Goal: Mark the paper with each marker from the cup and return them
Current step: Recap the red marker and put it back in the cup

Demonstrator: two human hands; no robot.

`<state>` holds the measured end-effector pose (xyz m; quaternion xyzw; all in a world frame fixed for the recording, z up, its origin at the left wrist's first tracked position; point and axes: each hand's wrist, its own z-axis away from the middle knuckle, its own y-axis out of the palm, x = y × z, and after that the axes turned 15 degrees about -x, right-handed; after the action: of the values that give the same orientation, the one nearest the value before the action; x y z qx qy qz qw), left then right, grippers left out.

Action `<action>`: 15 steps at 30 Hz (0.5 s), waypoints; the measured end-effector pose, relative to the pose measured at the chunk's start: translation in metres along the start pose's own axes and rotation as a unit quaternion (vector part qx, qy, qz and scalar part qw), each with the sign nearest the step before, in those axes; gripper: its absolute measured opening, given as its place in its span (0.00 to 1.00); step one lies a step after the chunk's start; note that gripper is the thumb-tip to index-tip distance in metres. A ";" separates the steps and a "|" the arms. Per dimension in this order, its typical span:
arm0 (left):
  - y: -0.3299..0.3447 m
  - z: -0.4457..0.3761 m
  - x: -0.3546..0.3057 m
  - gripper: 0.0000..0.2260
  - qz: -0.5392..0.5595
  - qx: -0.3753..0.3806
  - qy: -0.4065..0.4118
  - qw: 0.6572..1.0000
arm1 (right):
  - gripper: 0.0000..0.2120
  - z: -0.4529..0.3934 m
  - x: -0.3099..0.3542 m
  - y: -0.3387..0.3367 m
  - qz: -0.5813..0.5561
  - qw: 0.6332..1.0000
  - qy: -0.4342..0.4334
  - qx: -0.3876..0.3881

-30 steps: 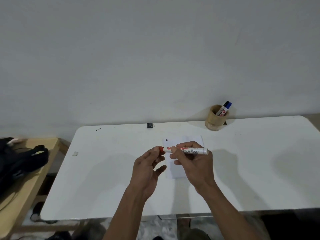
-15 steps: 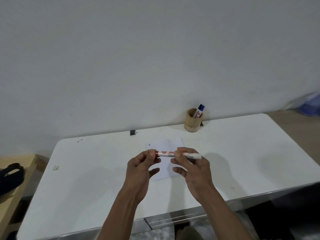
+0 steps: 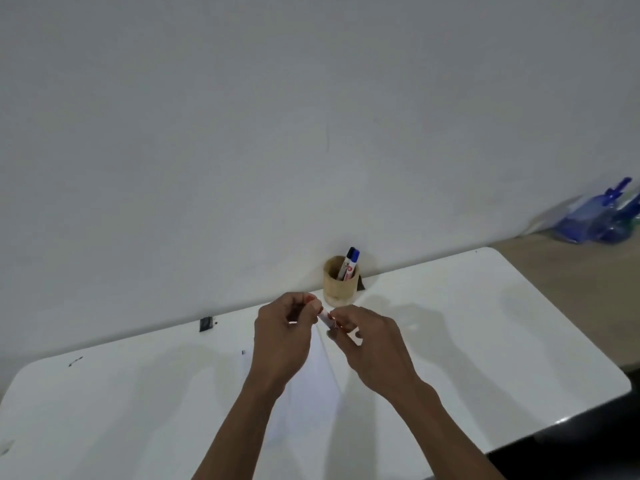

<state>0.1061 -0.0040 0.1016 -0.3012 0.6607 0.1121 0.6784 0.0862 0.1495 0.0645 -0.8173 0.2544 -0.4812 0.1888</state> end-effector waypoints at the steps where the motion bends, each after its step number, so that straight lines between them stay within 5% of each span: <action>1: 0.010 -0.007 -0.003 0.05 -0.007 0.003 0.010 1.000 | 0.12 -0.008 -0.009 0.002 0.001 1.000 -0.003 -0.001; 6: 0.054 -0.036 0.001 0.05 0.005 0.003 -0.052 0.999 | 0.24 -0.053 -0.042 0.002 -0.064 0.996 0.056 -0.014; 9: 0.073 -0.053 0.017 0.15 -0.042 -0.028 -0.096 0.994 | 0.28 -0.082 -0.059 0.001 -0.131 0.978 0.139 -0.080; 15: 0.112 -0.079 0.056 0.38 -0.160 0.001 -0.080 0.984 | 0.29 -0.121 -0.086 0.024 -0.139 0.960 0.174 -0.170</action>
<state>-0.0154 0.0274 0.0226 -0.3922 0.5480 0.0248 0.7384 -0.0612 0.1741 0.0476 -0.7685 0.2454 -0.5869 -0.0685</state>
